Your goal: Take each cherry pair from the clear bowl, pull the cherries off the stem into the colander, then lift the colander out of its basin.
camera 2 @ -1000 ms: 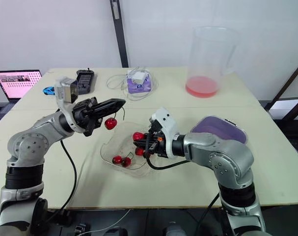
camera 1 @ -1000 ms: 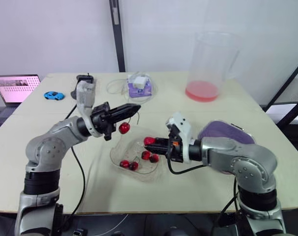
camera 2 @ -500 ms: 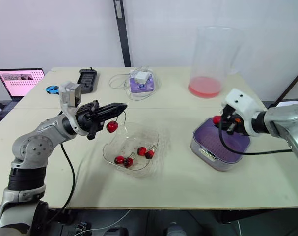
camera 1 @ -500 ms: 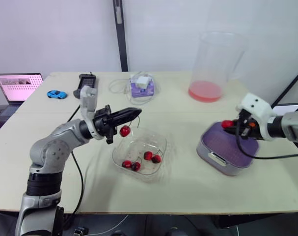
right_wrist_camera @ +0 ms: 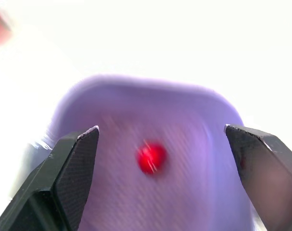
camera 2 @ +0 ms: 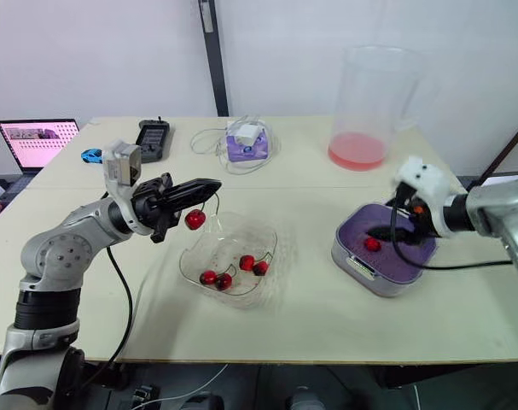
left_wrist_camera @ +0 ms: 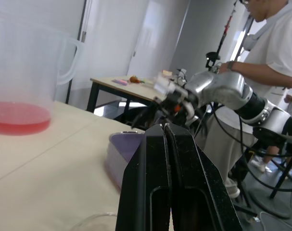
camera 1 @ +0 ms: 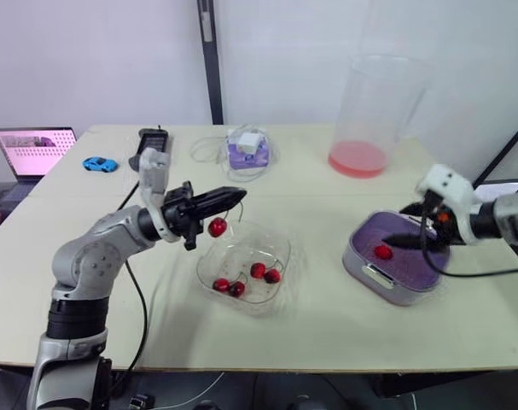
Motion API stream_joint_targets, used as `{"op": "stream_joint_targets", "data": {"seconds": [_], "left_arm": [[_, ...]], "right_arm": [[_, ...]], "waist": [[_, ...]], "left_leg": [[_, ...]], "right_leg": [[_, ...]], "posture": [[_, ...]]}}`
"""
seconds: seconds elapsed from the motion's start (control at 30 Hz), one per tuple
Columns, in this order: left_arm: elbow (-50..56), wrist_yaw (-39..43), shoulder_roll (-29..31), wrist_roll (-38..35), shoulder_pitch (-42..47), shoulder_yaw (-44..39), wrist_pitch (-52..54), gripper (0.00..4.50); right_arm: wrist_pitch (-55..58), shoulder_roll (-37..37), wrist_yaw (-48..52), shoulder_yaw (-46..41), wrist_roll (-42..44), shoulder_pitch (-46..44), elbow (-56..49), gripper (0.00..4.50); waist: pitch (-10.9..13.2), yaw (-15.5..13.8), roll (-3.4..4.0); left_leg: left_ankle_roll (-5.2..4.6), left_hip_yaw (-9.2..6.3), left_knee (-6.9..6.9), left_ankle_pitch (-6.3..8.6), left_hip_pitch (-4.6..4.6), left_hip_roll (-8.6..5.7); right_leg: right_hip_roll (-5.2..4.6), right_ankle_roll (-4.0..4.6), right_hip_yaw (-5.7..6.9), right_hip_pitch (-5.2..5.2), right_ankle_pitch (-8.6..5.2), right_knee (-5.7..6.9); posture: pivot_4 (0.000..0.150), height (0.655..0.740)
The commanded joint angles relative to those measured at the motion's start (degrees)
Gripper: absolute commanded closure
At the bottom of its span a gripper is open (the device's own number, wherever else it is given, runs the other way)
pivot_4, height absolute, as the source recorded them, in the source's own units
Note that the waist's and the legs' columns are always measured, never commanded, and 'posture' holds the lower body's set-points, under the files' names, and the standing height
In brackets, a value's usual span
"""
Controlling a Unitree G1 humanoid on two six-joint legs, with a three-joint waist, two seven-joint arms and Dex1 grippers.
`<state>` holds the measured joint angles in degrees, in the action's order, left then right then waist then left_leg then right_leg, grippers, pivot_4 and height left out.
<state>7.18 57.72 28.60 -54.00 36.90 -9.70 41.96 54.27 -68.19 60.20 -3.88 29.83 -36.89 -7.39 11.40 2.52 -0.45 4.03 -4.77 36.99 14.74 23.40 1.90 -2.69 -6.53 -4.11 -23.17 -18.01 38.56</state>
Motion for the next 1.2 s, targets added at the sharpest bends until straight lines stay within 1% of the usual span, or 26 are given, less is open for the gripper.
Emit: {"op": "stream_joint_targets", "data": {"seconds": [0.03, 0.1, 0.27, 0.37, 0.43, 0.63, 0.93, 0.97, 1.0, 1.13, 1.2], "left_arm": [[2.2, -1.2, -0.4, -2.3, 1.7, -1.6, -0.1, 4.5], [2.2, -1.5, -0.6, -2.6, 2.1, -1.6, -0.1, 4.5], [3.4, -1.4, -0.8, -3.7, 2.1, -0.8, 0.7, 4.5], [3.8, -1.9, -0.9, -4.2, 2.4, -0.7, 1.1, 4.5], [4.0, -2.2, -1.0, -4.5, 2.5, -0.8, 1.2, 4.5], [4.4, -3.0, -1.5, -4.6, 2.6, -0.5, 1.3, 4.5], [4.7, -2.9, -1.6, -4.8, 2.5, -0.1, 1.2, 4.5], [4.8, -3.0, -1.6, -4.8, 2.5, -0.1, 1.1, 4.5], [4.8, -3.0, -1.7, -4.8, 2.5, -0.1, 1.1, 4.5], [4.9, -3.0, -1.9, -4.5, 2.3, 0.1, 0.8, 4.5], [4.9, -2.8, -1.9, -4.3, 2.2, 0.2, 0.6, 4.5]], "right_arm": [[6.6, 6.2, -1.5, -5.1, 10.2, -3.9, -6.2, 0.03], [8.5, 13.8, -5.7, -4.9, 13.8, -5.1, -9.9, 0.03], [10.4, 29.8, -16.4, -3.4, 17.3, -5.5, -14.3, 0.03], [12.0, 37.9, -23.3, -3.8, 19.0, -6.1, -13.9, 0.03], [12.8, 41.9, -25.9, -4.2, 21.0, -6.3, -14.5, 0.03], [13.7, 50.1, -31.2, -2.5, 25.9, -6.5, -15.9, 0.03], [12.4, 54.9, -34.0, -0.1, 27.4, -6.6, -14.9, 0.03], [12.3, 55.1, -34.1, 0.1, 27.4, -6.5, -14.7, 0.62], [12.1, 55.3, -34.2, 0.2, 27.5, -6.5, -14.6, 0.93], [11.8, 56.4, -35.1, 0.1, 28.7, -6.2, -14.2, 2.83], [12.0, 57.5, -35.7, -0.2, 29.9, -5.9, -14.2, 2.83]], "waist": [[0.0, 0.0, -0.03], [0.0, 0.0, -0.06], [0.0, -0.3, -0.05], [0.0, -0.3, -0.06], [0.0, -0.2, -0.06], [0.0, 0.1, -0.05], [0.0, 0.1, -0.05], [0.0, 0.1, -0.05], [0.0, 0.1, -0.05], [0.0, 0.1, -0.05], [0.0, 0.1, -0.05]], "left_leg": [[0.0, -0.02, 0.0, 0.0, 0.0, 0.0], [0.0, -0.03, 0.04, 0.0, -0.01, 0.01], [0.05, -0.06, 0.04, -0.03, 0.05, -0.02], [0.13, -0.07, 0.06, -0.07, 0.08, -0.03], [0.28, -0.07, 0.05, -0.16, 0.07, -0.03], [0.25, -0.08, 0.04, -0.14, 0.05, -0.02], [0.14, -0.09, 0.03, -0.08, 0.04, -0.02], [0.14, -0.09, 0.03, -0.08, 0.04, -0.02], [0.14, -0.09, 0.02, -0.08, 0.04, -0.02], [0.14, -0.09, 0.02, -0.08, 0.04, -0.02], [0.14, -0.09, 0.02, -0.08, 0.04, -0.02]], "right_leg": [[0.0, 0.0, 0.02, 0.0, 0.0, 0.0], [0.0, 0.0, 0.02, 0.06, 0.0, -0.01], [-0.04, 0.0, 0.05, 0.02, 0.0, 0.05], [-0.08, 0.0, 0.08, 0.03, 0.0, 0.02], [-0.08, -0.01, 0.08, 0.01, 0.0, 0.04], [-0.04, -0.01, 0.08, -0.02, 0.0, 0.12], [-0.04, 0.0, 0.08, -0.06, 0.0, 0.21], [-0.04, 0.0, 0.08, -0.06, 0.0, 0.21], [-0.04, 0.0, 0.08, -0.06, 0.0, 0.22], [-0.03, 0.0, 0.08, -0.07, 0.0, 0.22], [-0.03, 0.0, 0.08, -0.07, 0.0, 0.22]], "posture": [[0.15, 0.7332], [0.15, 0.7332], [0.15, 0.7332], [0.15, 0.7332], [0.15, 0.7332], [0.15, 0.7332], [0.15, 0.7332], [0.15, 0.7332], [0.15, 0.7332], [0.15, 0.7332], [0.15, 0.7332]]}}
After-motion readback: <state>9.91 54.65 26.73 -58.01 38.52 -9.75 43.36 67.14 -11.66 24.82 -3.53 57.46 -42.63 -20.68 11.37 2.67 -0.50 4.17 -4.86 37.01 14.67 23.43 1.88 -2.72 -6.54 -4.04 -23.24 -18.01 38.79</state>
